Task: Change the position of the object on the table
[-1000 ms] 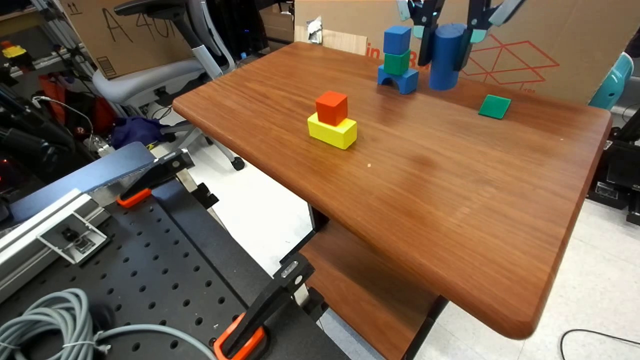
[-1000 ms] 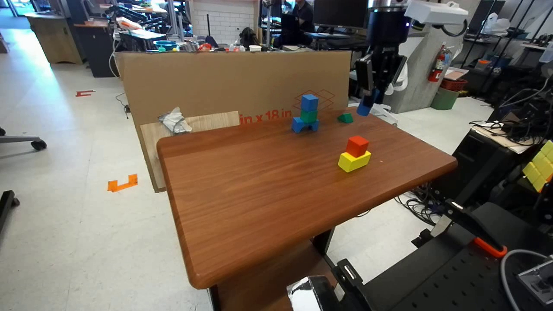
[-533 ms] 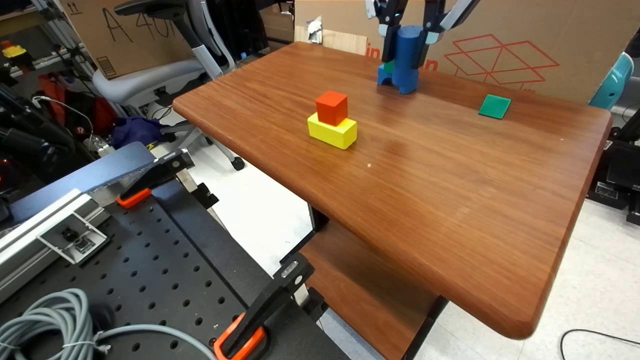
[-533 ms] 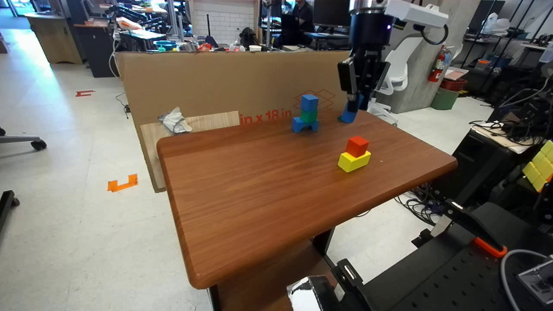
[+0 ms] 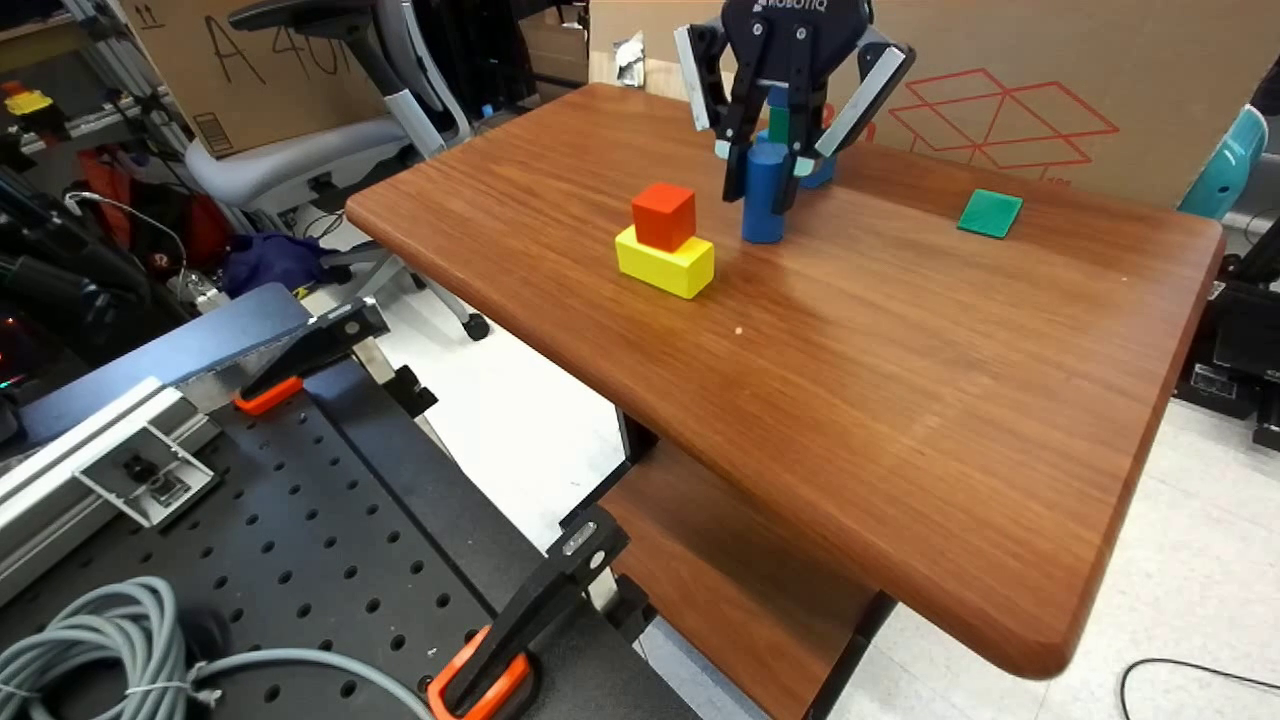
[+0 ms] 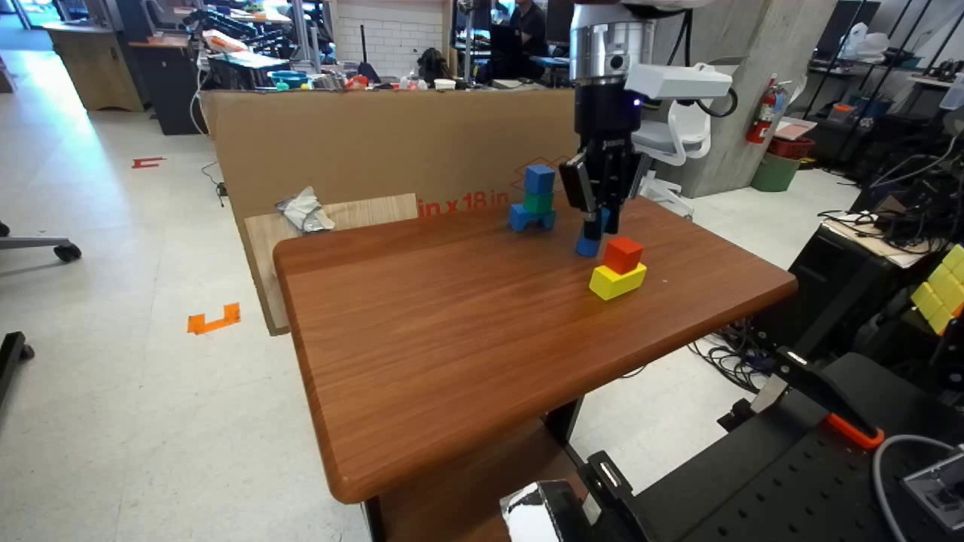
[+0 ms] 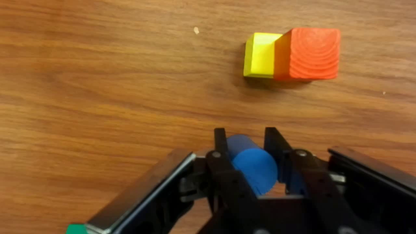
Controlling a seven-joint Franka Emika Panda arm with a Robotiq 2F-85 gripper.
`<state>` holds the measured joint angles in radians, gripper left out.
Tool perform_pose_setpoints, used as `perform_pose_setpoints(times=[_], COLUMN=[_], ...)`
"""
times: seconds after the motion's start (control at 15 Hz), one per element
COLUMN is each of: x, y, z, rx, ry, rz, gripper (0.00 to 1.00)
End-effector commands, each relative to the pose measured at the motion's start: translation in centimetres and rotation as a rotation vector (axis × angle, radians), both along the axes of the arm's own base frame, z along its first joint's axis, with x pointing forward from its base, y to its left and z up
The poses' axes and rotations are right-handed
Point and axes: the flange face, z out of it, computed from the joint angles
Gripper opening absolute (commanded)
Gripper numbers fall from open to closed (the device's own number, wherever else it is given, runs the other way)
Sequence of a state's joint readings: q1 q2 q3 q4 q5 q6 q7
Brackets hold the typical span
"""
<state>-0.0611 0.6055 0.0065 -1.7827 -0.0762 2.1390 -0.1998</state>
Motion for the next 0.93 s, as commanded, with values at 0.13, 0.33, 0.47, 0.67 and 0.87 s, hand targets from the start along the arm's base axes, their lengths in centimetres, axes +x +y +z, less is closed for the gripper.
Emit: perform_pose_setpoints(times=[0.13,0.33,0.47,0.67,0.87], x=[1.4,0.6,-1.2,-3.4,-6.4], y=[0.7,1.0,1.7,2.5,2.7], z=[-0.7,-0.3,1.3,4.4,8.9], rx=[-0.056,-0.047,-0.026,-0.031,-0.052], ry=[0.013,0.044,0.072,0.043,-0.024], rz=[0.019,0.026,0.069,0.113,0.123], gripper=[0.46,0.73,0.88,1.00,1.00])
